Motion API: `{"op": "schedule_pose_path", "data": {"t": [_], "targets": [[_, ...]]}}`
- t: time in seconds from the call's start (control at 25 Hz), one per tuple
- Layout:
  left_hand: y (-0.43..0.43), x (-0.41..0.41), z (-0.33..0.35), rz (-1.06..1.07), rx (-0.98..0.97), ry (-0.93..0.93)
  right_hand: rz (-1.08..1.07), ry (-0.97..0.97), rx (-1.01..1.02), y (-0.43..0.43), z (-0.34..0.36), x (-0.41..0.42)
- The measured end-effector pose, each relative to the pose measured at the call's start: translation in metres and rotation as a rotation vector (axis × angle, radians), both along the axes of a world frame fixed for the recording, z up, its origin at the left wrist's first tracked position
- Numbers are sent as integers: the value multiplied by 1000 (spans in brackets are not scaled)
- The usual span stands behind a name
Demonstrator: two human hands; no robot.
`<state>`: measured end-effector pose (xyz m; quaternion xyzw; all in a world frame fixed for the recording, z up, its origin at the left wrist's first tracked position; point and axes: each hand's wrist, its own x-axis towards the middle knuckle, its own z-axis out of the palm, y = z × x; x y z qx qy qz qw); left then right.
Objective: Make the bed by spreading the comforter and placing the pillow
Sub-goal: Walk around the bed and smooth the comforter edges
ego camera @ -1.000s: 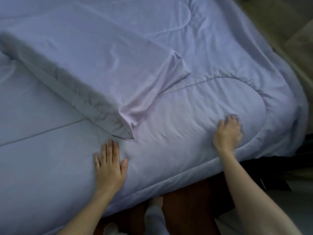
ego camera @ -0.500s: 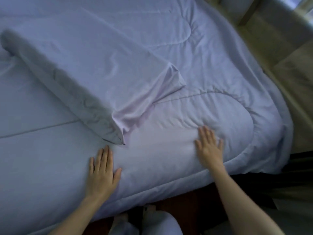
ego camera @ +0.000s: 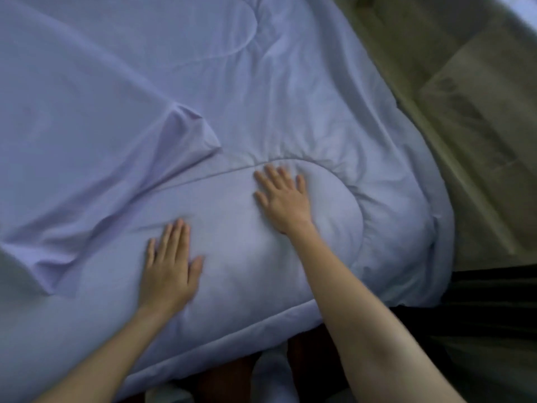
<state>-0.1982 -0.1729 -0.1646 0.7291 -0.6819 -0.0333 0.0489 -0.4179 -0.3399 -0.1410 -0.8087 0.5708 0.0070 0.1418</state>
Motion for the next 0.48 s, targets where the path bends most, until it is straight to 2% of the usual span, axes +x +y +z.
{"op": "schedule_pose_path", "data": {"t": [0.16,0.24,0.32,0.36,0.48], "targets": [[-69,-44,-1,76,-23,-5,-473,-4,-122,-47,-10,-166],[-86,-47,-2,98,-40,4,-648,-192,-78,-48,-17,-229],[-89,-47,-3,114,-64,14,-716,-435,23,-29,-32,-267],[-89,-47,-3,119,-70,11,-749,-491,75,-17,-36,-275],[-89,-46,-2,100,-32,8,-981,-371,208,-26,-33,-275]]}}
